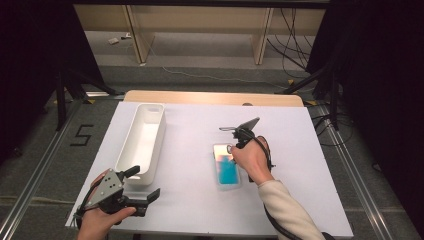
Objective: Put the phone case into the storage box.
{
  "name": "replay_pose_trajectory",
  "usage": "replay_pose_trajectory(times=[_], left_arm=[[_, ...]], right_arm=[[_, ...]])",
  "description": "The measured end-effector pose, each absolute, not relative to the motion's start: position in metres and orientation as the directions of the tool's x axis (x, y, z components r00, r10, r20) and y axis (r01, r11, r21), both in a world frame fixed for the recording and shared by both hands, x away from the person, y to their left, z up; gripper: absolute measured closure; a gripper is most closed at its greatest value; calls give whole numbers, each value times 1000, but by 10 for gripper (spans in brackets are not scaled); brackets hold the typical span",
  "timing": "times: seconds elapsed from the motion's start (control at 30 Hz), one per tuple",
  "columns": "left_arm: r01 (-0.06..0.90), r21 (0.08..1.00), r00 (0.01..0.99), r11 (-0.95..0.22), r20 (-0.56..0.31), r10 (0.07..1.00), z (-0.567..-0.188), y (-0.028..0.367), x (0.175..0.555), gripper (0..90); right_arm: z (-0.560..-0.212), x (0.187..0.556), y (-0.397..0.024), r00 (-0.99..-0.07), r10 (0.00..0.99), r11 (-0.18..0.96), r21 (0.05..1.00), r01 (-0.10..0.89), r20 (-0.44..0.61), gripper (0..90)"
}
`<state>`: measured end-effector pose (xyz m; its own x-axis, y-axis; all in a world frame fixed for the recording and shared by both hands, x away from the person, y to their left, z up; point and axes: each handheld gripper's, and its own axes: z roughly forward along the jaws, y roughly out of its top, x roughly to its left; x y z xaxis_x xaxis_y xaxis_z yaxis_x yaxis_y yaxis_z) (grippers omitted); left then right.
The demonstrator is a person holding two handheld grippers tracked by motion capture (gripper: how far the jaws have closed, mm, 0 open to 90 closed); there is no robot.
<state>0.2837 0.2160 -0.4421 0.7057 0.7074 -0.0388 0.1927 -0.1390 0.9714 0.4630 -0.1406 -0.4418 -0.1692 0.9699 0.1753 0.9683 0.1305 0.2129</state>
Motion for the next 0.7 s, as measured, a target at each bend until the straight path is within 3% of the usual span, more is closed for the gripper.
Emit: replay_pose_trajectory(times=[0.2,0.3,0.37,0.4,0.7], left_arm=[[199,972,703,-125,-53,709,-442,216,283,25],[200,972,704,-125,-54,709,-442,215,283,27],[199,972,704,-128,-50,708,-442,216,283,28],[200,971,704,-128,-52,709,-442,215,283,28],[198,971,705,-133,-47,708,-442,216,283,28]], right_arm=[[-434,461,-138,-146,972,109,199,974,183,889],[-437,461,-138,-177,968,124,277,953,176,890],[-431,460,-138,-176,968,130,245,961,179,890],[-433,460,-138,-198,965,142,294,945,170,890],[-422,458,-138,-213,963,151,324,934,164,891]])
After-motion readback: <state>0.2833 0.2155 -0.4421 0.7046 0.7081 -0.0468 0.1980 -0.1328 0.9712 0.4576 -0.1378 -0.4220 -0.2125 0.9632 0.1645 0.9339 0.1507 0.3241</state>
